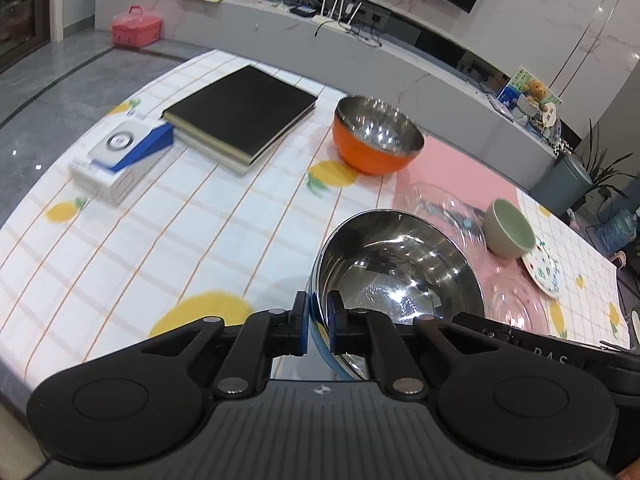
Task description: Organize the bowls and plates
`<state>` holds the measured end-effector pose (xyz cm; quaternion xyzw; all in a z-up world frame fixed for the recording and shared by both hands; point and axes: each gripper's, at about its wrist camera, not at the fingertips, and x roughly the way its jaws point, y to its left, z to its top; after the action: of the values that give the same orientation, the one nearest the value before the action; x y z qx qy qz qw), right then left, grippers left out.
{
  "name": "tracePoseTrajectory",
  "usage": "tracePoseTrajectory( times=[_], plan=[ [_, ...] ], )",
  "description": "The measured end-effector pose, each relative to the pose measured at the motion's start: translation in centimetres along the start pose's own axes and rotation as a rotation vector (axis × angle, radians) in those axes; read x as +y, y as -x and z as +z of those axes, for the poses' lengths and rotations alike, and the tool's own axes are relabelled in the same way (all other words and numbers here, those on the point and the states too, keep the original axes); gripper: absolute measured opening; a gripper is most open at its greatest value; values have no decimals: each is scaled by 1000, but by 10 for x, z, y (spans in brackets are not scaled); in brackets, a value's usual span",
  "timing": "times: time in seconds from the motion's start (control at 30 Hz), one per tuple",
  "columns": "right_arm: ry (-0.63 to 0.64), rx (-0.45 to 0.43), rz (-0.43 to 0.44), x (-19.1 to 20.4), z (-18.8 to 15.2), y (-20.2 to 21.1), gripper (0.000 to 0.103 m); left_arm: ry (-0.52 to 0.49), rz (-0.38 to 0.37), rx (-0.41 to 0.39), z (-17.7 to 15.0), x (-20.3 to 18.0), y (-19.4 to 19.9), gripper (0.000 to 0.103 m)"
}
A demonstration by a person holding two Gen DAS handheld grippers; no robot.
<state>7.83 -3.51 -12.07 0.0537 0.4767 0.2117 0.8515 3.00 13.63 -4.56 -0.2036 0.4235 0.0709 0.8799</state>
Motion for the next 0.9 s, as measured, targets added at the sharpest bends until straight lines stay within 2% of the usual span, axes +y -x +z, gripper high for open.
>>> tracePoseTrajectory(
  times=[0.17,0.4,0.9],
  plan=[
    [-22,37,16,-1,-27,11,10,-14,4,31,-21,4,13,9],
    [-35,96,28,4,-53,7,11,-9,41,90,-42,15,12,8],
    [-21,118,-1,4,-62,3,10,-5,55,122,-54,16,11,7]
  ],
)
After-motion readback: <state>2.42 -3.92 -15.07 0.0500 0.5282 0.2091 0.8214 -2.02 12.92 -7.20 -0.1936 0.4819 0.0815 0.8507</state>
